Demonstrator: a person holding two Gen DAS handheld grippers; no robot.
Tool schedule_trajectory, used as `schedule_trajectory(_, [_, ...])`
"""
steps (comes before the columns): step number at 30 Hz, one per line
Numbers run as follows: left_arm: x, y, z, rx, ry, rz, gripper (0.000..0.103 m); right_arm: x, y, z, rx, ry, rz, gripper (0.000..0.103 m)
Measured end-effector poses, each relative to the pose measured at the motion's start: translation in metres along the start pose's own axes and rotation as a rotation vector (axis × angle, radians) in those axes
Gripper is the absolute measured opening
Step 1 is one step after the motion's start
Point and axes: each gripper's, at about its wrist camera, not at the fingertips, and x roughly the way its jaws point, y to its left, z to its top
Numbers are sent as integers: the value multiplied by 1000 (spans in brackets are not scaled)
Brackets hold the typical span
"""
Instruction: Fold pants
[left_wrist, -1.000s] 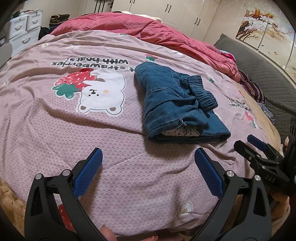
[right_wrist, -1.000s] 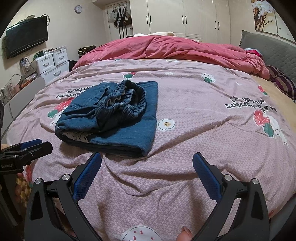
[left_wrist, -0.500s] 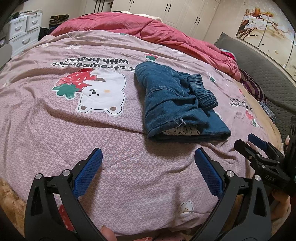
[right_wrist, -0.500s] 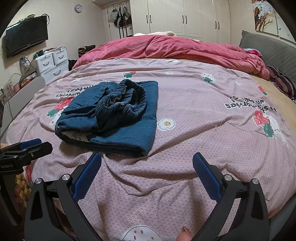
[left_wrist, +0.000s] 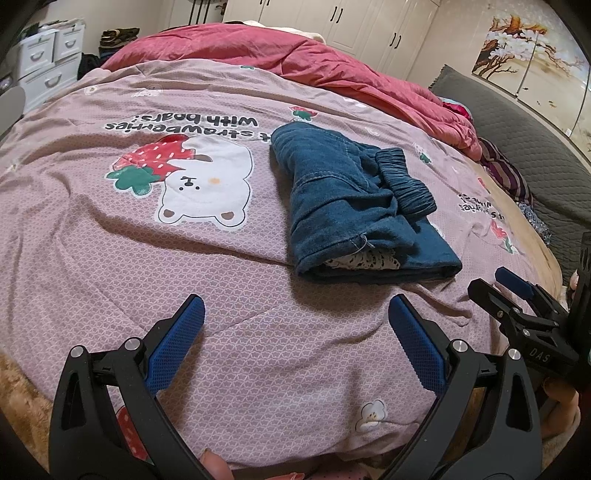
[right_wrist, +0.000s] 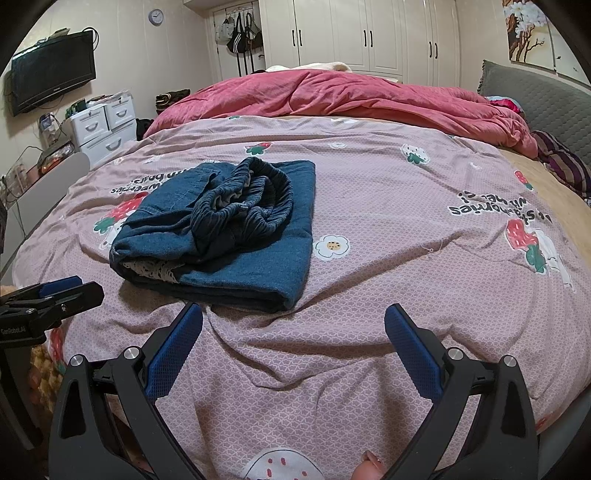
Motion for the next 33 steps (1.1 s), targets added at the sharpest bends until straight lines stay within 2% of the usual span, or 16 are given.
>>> schedule_trajectory(13, [0,0,1,13,4,6,94,3,-3,1,1,10,-15,98])
schedule_trajectory(15, [0,-1,2,26,3,3,94,4,-4,2,2,17,-27,98])
schedule_trajectory(19, [-6,-2,5,17,-9,-50,94,10,-13,4,22,38,-59,98])
schedule_trajectory(23, [-10,-2,12,2,-21,-18,94,14,-29,7,35,54,-107,98])
schedule_trajectory(27, [-15,7,22,-24,-59,-53,94,18,-69,13,85,61,-186,98])
schedule_trajectory(29, [-16,19,34,-55,-74,-40,94,19,-97,18,128,60,-223,98])
schedule_trajectory(30, [-14,24,39,-69,-68,-26,94,19,-118,23,152,57,-253,98])
schedule_trajectory(33, [4,60,64,-104,-17,108,94,18,-187,39,222,39,-350,98])
